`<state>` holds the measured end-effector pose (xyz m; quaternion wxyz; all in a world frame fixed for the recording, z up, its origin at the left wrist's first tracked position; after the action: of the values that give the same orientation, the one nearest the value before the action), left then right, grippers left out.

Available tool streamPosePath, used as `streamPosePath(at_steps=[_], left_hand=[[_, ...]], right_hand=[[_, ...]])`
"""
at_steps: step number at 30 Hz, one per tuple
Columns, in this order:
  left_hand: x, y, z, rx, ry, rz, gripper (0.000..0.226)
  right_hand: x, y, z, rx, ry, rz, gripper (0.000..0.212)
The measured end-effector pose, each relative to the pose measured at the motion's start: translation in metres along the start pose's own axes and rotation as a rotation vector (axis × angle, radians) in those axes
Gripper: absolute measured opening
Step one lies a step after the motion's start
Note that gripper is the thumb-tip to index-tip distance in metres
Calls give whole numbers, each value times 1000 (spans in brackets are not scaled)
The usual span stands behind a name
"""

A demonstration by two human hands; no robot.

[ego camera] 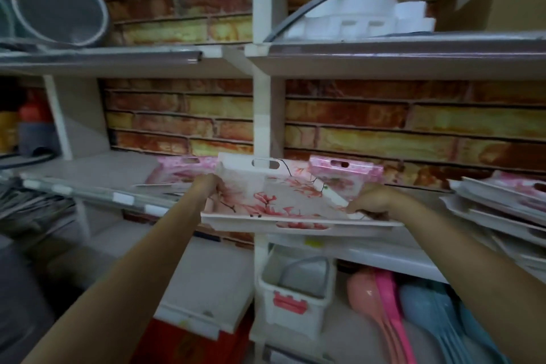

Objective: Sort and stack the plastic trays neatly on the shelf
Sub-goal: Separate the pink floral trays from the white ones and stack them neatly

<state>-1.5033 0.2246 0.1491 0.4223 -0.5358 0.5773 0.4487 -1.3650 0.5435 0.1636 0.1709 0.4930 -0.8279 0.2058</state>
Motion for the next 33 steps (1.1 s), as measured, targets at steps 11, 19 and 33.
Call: streamPosePath(at_steps=[11, 19, 33], left_hand=[[47, 7, -131, -134, 55, -54, 30], [61, 45, -162, -242, 73, -119, 21], [51, 144, -155, -294, -69, -155, 14]], right_hand=[[116, 4, 80, 68, -99, -123, 24], [169, 71, 102, 112, -103, -230, 24], [257, 211, 119, 134, -306, -406, 18]])
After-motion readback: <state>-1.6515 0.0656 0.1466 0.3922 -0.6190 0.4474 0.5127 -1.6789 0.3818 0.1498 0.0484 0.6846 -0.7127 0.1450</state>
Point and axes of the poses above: each hand's wrist, its own y-axis towards the middle knuckle, its own z-axis out of the palm, x = y × z, the point moved 9 cm from there along y, towards the middle knuckle, and after that the axes turned 6 degrees about z, right-handed, at the moved point
